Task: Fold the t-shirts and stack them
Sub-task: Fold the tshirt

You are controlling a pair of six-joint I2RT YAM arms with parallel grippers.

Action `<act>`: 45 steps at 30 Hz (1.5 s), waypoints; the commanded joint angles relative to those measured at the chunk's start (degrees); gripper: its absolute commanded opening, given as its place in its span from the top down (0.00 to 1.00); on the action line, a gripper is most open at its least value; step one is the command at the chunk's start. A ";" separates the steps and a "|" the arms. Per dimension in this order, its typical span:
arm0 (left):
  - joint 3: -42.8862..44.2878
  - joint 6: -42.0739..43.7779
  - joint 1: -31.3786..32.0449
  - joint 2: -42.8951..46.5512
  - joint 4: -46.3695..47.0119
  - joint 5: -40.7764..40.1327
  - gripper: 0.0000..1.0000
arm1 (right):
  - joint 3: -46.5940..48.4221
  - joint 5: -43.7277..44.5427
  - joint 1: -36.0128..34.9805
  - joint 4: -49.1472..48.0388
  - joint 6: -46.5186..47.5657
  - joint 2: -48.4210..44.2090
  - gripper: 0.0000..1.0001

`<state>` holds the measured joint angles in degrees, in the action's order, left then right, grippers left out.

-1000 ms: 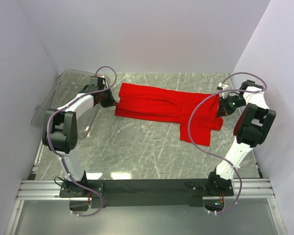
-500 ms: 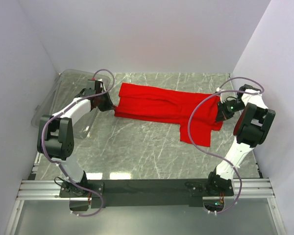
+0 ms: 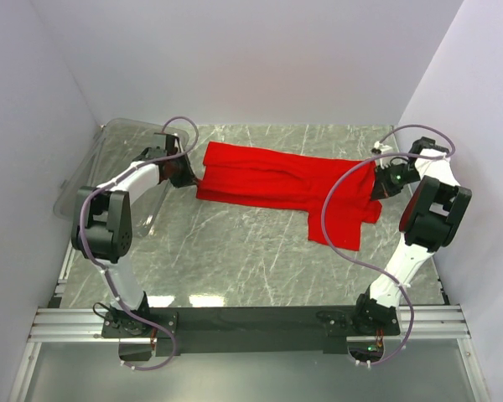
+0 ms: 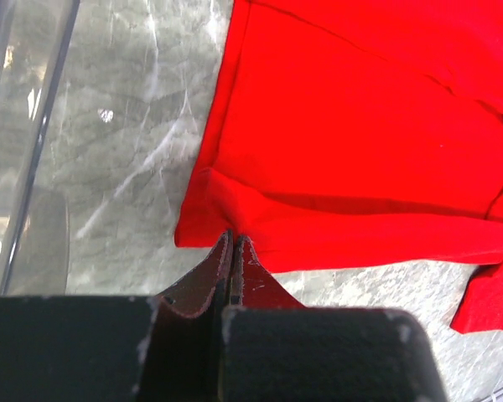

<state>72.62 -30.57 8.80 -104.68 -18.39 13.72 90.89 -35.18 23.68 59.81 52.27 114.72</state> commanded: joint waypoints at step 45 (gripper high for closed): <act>14.22 1.30 -0.27 -8.26 1.96 0.78 0.45 | 0.08 8.19 -2.15 -13.13 -12.89 -3.87 0.57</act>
<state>84.60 -30.41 8.75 -116.14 -18.22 13.61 91.33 -28.95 21.71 50.46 41.06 117.19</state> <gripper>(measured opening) 0.530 0.426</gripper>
